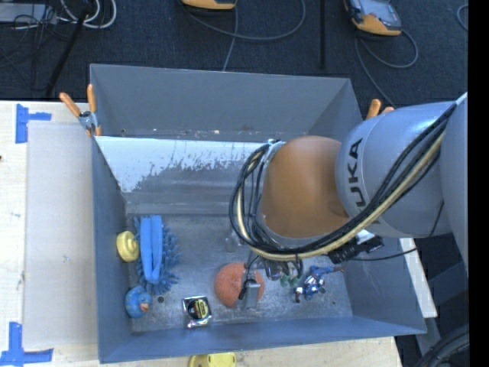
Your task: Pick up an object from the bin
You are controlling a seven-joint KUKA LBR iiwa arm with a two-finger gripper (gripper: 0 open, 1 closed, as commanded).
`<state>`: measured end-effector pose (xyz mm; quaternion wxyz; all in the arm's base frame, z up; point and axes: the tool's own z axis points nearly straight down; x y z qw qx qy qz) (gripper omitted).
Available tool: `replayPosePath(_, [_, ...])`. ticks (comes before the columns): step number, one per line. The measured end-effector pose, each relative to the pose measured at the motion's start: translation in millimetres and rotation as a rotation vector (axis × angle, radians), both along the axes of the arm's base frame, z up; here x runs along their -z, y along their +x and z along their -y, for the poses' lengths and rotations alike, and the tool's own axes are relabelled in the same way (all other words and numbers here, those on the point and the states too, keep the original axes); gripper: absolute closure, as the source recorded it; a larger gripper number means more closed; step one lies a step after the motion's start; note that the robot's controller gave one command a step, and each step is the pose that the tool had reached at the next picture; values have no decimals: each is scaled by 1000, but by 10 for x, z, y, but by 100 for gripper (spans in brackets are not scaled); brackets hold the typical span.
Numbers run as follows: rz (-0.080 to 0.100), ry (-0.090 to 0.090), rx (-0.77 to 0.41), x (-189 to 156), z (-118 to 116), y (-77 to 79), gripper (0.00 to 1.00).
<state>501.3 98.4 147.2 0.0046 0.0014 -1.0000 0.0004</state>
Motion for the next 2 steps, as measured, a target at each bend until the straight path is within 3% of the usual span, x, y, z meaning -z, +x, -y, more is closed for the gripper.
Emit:
replayPosePath(1, [7, 1, 3, -44, 4, 17, 0])
replayPosePath(2, [13, 2, 8, 292, 157, 104, 0])
